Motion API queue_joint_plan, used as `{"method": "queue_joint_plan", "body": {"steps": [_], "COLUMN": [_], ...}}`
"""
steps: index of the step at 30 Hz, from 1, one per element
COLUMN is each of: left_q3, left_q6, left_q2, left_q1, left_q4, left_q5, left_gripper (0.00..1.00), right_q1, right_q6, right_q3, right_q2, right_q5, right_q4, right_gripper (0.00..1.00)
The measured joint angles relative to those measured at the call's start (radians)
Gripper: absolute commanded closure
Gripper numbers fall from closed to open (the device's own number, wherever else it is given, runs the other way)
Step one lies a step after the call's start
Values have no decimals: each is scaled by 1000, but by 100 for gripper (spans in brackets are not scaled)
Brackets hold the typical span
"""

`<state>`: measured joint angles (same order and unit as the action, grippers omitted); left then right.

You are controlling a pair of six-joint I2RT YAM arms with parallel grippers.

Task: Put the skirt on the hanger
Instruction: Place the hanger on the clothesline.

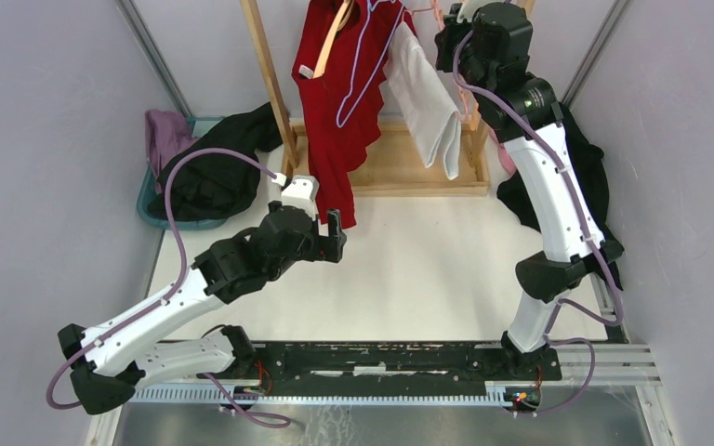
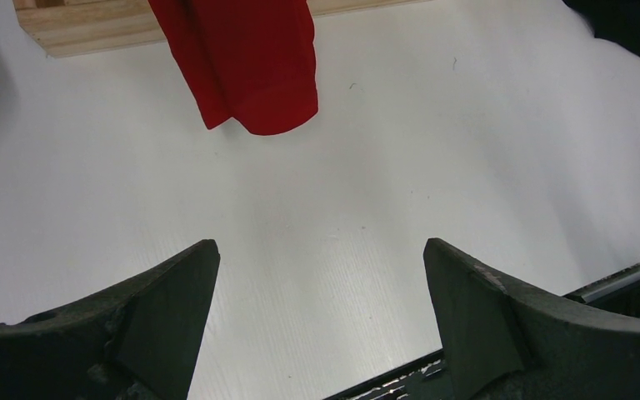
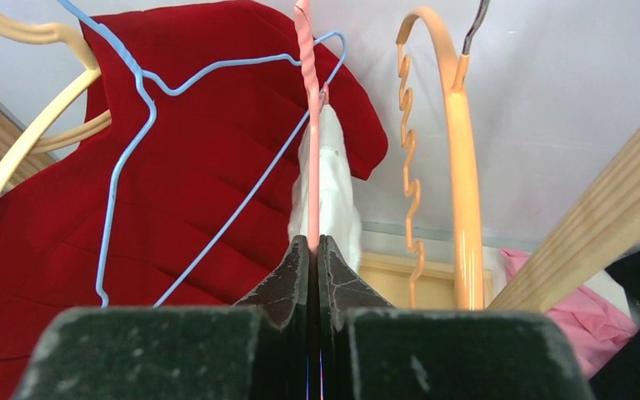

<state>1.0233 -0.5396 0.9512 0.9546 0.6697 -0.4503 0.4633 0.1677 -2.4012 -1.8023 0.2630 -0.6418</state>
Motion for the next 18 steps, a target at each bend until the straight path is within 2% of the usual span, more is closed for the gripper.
{"method": "queue_joint_plan", "body": {"steps": [14,18], "left_q3": [0,-3], "left_q6": [0,0], "left_q2": [6,6], "left_q1": [-13,-17], "left_q4": [-19,-26], "left_q5": [16,16], "left_gripper": [1,1], "right_q1": [-31,-34], "right_q6": [33,48], "right_q3": [-3,50], "right_q2": [-82,-68], "right_q5": [-97,-120], "right_q4": [25,72], "right_gripper": [98,98]}}
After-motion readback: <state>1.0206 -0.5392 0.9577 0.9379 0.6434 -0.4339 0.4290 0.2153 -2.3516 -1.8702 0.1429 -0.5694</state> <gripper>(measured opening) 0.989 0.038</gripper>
